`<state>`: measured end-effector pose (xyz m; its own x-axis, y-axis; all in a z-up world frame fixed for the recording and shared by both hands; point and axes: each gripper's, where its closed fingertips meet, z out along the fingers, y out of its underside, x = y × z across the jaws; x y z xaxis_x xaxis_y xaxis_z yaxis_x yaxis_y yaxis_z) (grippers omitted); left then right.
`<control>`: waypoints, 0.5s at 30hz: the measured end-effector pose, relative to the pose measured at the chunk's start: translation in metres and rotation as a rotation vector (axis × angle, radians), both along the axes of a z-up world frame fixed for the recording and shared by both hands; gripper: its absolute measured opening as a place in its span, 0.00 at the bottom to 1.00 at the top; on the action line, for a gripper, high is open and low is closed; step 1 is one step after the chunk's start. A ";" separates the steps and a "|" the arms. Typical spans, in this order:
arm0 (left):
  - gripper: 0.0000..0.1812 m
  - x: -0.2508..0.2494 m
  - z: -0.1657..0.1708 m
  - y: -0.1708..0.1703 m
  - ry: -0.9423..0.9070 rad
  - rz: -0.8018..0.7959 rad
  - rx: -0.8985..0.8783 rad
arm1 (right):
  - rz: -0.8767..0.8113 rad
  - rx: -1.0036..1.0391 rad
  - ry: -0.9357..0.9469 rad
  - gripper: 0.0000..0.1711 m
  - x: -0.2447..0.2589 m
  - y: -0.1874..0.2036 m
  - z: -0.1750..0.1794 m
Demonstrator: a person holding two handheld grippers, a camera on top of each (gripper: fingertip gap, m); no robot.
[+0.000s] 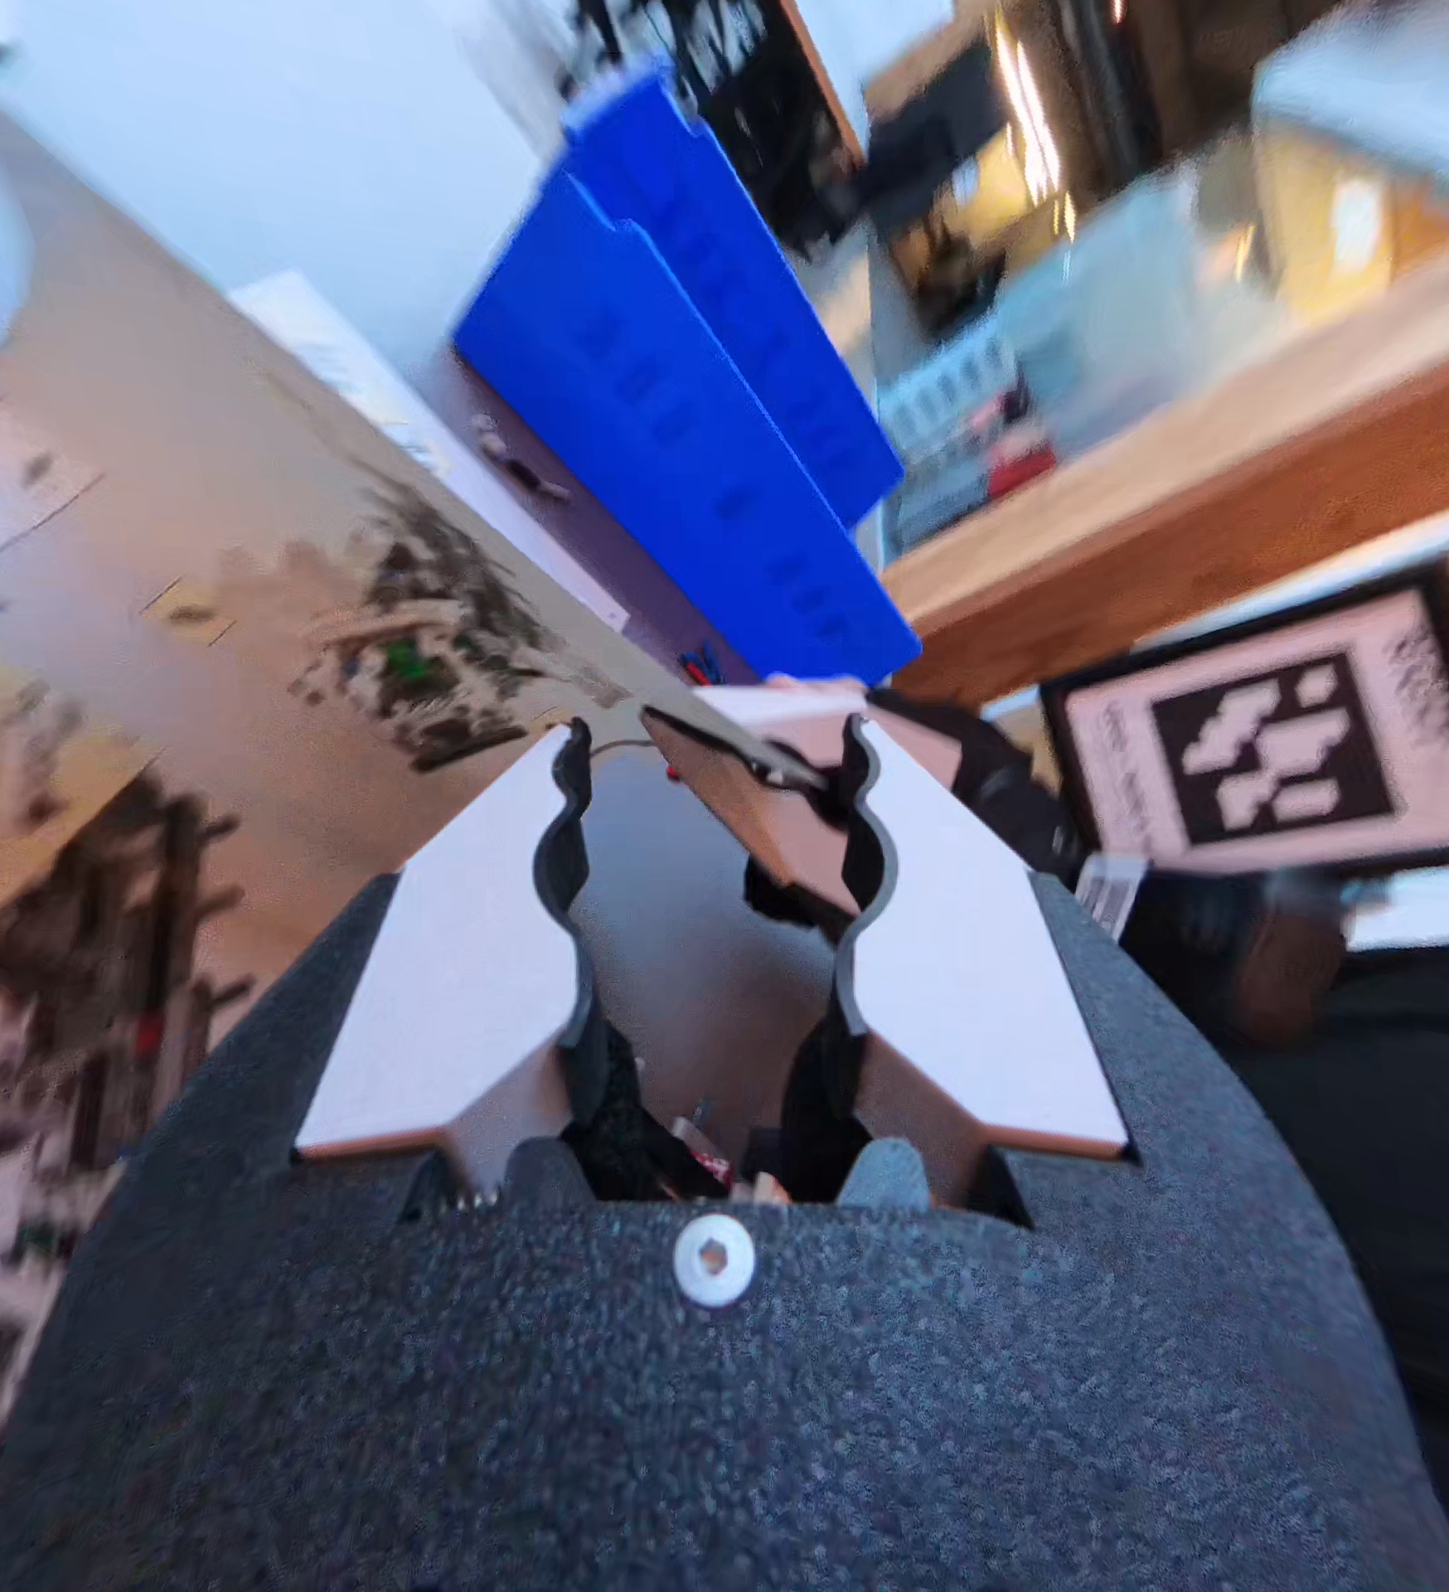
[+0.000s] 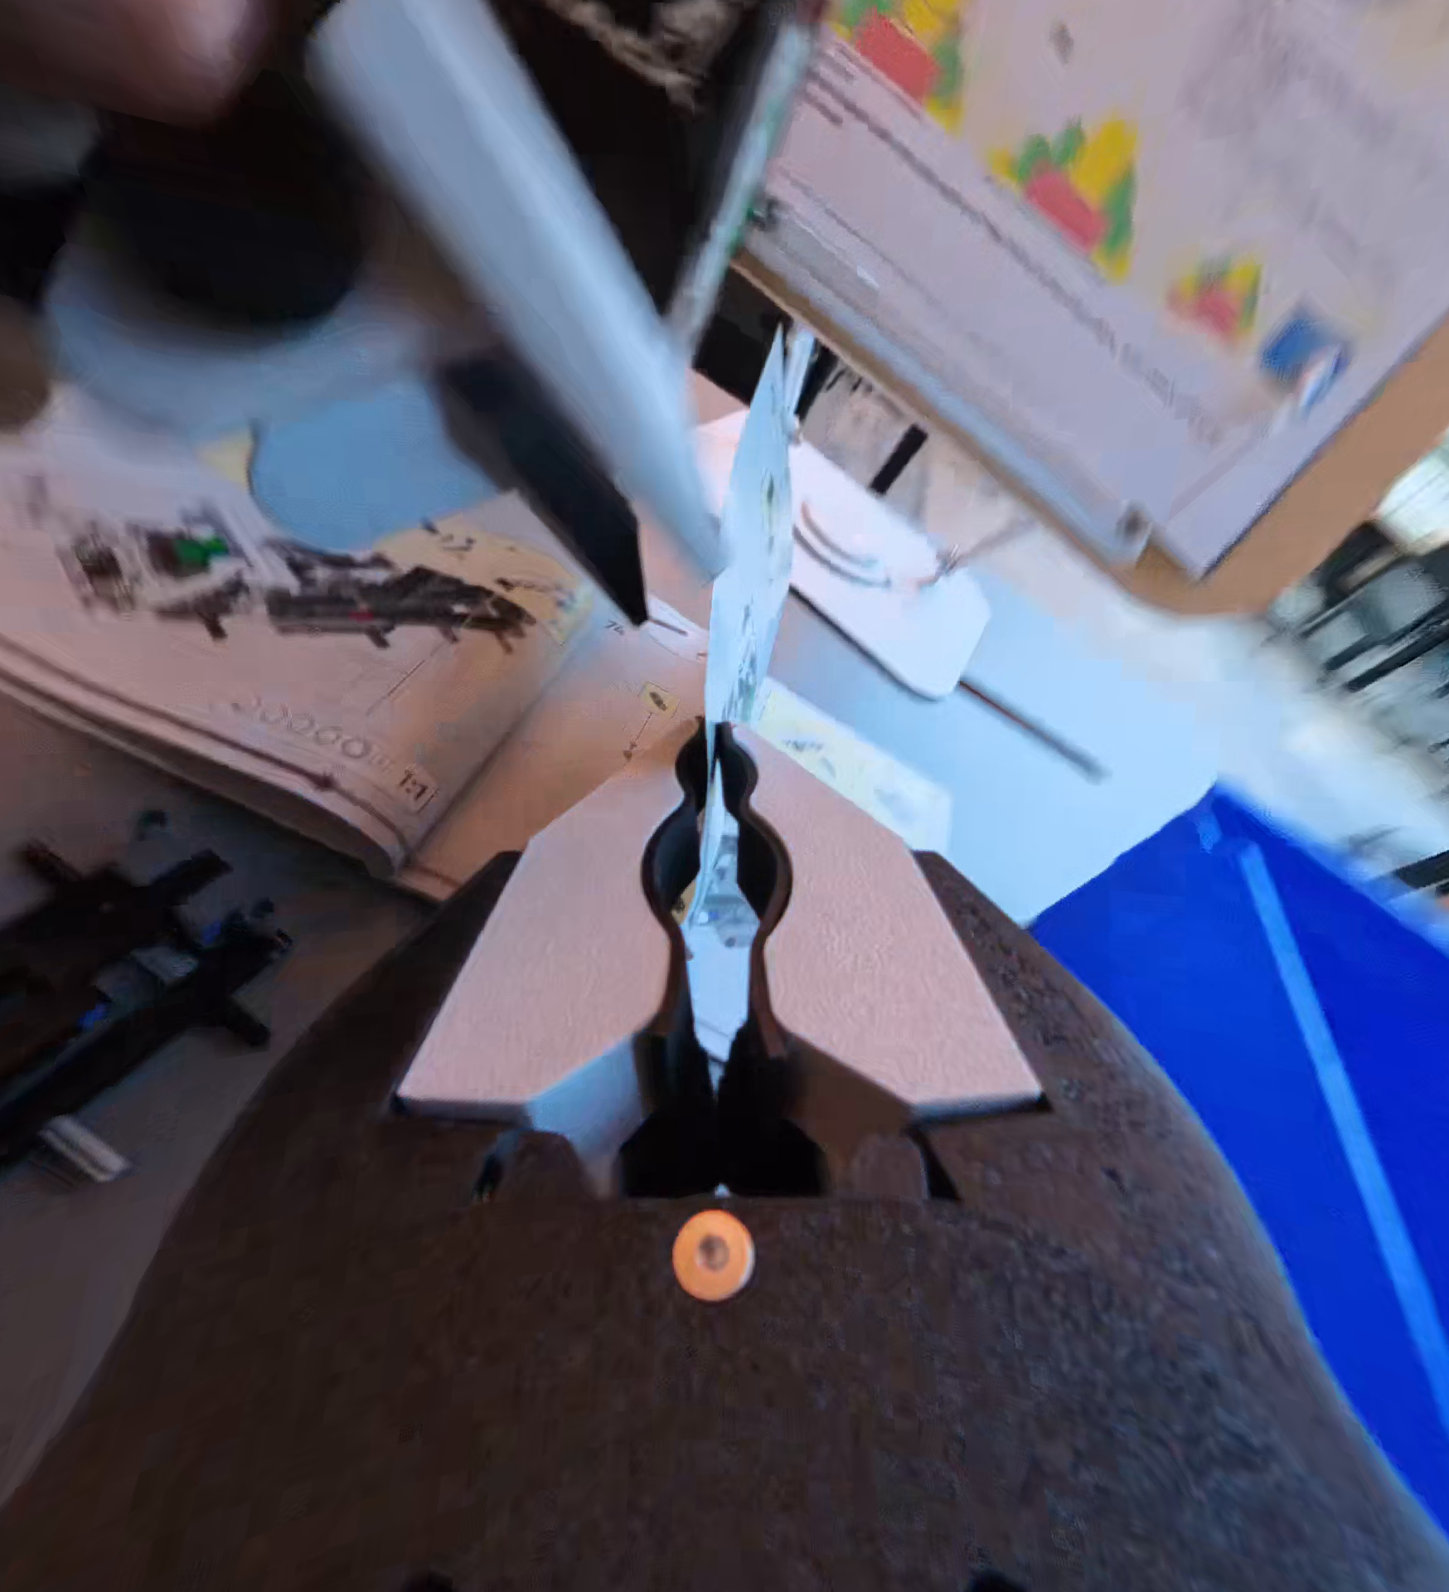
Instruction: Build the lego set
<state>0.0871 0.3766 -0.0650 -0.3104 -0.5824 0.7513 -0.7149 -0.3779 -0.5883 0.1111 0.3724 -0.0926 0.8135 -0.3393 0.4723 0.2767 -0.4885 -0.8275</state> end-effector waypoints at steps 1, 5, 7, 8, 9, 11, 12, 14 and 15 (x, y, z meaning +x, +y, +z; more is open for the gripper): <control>0.31 -0.005 0.002 0.014 0.028 0.063 -0.062 | 0.009 -0.053 -0.129 0.00 -0.009 0.007 0.000; 0.11 -0.028 -0.011 0.054 0.087 0.217 -0.134 | 0.059 -0.198 -0.450 0.00 -0.046 0.031 -0.005; 0.00 -0.037 -0.014 0.067 0.089 0.250 -0.166 | 0.090 -0.225 -0.482 0.00 -0.061 0.040 -0.010; 0.00 -0.042 -0.018 0.073 0.101 0.263 -0.158 | 0.098 -0.229 -0.494 0.00 -0.065 0.044 -0.010; 0.00 -0.046 -0.022 0.077 0.108 0.271 -0.153 | 0.110 -0.234 -0.489 0.00 -0.069 0.047 -0.011; 0.00 -0.052 -0.028 0.086 0.116 0.289 -0.144 | 0.158 -0.236 -0.431 0.06 -0.080 0.050 -0.013; 0.00 -0.055 -0.030 0.091 0.121 0.291 -0.138 | 0.194 -0.232 -0.361 0.14 -0.088 0.050 -0.015; 0.00 -0.063 -0.035 0.105 0.132 0.310 -0.104 | 0.283 -0.200 -0.173 0.22 -0.105 0.043 -0.011; 0.00 -0.069 -0.039 0.112 0.138 0.310 -0.070 | 0.325 -0.155 -0.061 0.25 -0.110 0.037 -0.002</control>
<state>0.0177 0.4889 -0.1041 -0.0194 -0.5789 0.8152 -0.6304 -0.6257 -0.4594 0.0012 0.4094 -0.0942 0.8360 0.0121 0.5486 0.4845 -0.4854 -0.7277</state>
